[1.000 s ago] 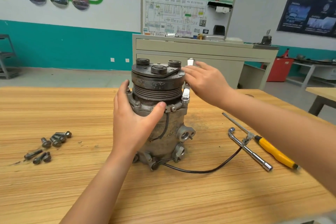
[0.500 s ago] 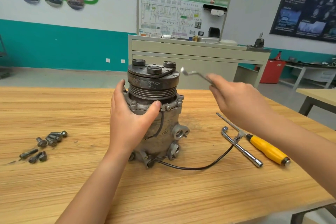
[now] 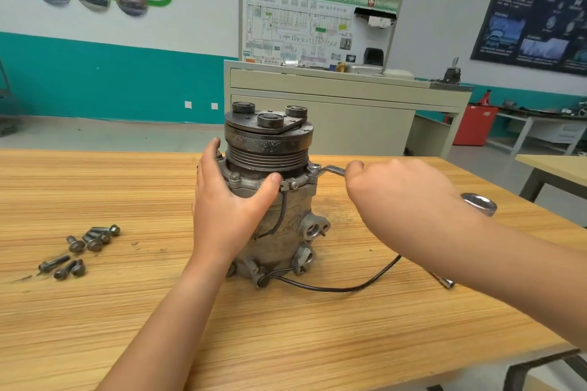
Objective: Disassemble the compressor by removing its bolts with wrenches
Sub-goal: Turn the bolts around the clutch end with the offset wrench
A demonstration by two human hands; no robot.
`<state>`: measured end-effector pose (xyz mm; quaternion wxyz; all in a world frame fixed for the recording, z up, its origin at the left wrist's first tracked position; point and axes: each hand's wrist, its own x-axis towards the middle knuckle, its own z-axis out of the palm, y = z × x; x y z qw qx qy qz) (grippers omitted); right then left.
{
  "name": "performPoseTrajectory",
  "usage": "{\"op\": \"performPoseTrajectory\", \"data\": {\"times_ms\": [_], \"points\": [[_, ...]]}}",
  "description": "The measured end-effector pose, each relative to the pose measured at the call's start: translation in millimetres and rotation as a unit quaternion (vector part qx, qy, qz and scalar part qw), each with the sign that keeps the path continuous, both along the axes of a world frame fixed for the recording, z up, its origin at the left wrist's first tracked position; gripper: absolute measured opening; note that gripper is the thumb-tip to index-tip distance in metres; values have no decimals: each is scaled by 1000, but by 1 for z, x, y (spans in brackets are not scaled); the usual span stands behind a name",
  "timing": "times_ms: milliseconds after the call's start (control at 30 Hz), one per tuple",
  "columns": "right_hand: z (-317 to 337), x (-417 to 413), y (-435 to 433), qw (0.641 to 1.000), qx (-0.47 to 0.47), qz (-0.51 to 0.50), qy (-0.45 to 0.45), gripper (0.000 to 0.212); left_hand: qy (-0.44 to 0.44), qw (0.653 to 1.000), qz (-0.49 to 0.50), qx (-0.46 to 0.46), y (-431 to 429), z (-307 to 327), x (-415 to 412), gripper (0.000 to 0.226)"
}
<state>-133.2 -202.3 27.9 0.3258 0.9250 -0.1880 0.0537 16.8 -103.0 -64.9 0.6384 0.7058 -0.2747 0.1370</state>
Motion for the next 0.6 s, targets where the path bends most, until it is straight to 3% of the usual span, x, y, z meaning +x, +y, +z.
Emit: {"op": "performPoseTrajectory", "data": {"times_ms": [133, 333, 433, 533, 600], "points": [[-3, -4, -9, 999, -22, 29, 11, 35, 7, 1000, -1, -1, 0, 1, -2, 102], [20, 8, -58, 988, -58, 109, 92, 9, 8, 1000, -2, -5, 0, 2, -4, 105], [21, 34, -81, 982, -95, 115, 113, 18, 3, 1000, 9, 3, -1, 2, -5, 103], [13, 61, -92, 979, -93, 174, 47, 31, -2, 1000, 14, 3, 0, 2, -6, 104], [1, 79, -97, 948, -134, 278, -75, 32, -4, 1000, 10, 0, 0, 3, -7, 105]]}}
